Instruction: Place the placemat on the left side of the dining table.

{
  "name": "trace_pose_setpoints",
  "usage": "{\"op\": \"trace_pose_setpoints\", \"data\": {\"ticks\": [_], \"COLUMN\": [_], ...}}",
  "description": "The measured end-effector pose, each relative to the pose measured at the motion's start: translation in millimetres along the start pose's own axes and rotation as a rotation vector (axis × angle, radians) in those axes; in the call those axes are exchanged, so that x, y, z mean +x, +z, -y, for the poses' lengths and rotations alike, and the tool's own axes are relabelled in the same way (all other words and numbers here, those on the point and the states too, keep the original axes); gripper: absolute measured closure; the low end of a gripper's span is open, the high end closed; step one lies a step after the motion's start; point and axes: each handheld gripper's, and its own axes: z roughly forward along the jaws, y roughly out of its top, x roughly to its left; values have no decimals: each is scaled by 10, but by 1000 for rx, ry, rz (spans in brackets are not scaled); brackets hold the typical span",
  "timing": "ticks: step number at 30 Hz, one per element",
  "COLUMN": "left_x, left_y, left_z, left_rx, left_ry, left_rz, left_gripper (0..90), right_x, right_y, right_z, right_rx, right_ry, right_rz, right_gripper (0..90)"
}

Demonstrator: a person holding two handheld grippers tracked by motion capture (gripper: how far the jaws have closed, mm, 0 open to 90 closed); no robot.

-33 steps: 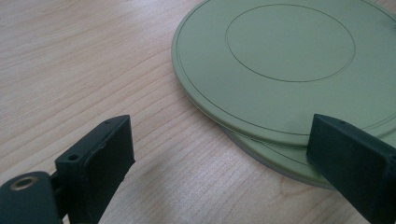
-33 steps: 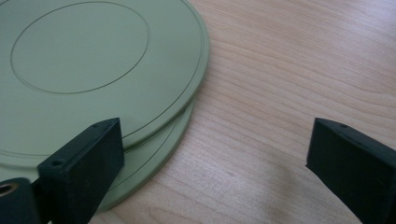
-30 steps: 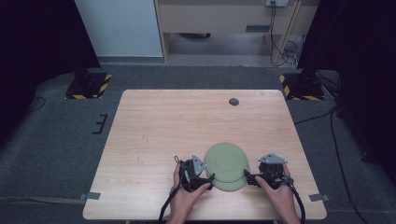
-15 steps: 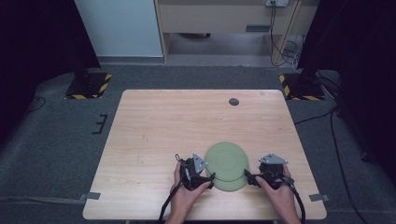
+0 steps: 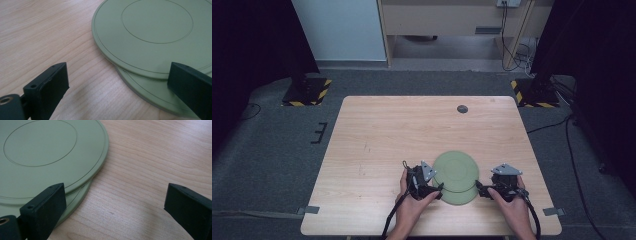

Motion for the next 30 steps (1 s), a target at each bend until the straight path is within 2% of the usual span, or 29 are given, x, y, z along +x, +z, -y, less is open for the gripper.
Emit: {"op": "trace_pose_setpoints", "data": {"ticks": [9, 18, 24, 27, 30], "left_x": [-1, 11, -3, 0, 15], "left_y": [9, 13, 6, 1, -27], "left_z": [-4, 9, 3, 1, -16], "left_rx": [-8, -12, -14, -15, -32], "left_ry": [14, 2, 15, 18, 9], "left_rz": [5, 12, 4, 7, 15], "left_gripper": [38, 37, 43, 52, 61], "right_x": [-5, -7, 6, 21, 12], "right_y": [12, 9, 26, 48, 63], "right_z": [3, 3, 0, -14, -16], "right_rx": [-7, -9, -15, -21, -22], "right_ry": [6, 5, 12, 10, 18], "right_rz": [10, 18, 19, 35, 32], "right_gripper": [32, 34, 34, 15, 9]}}
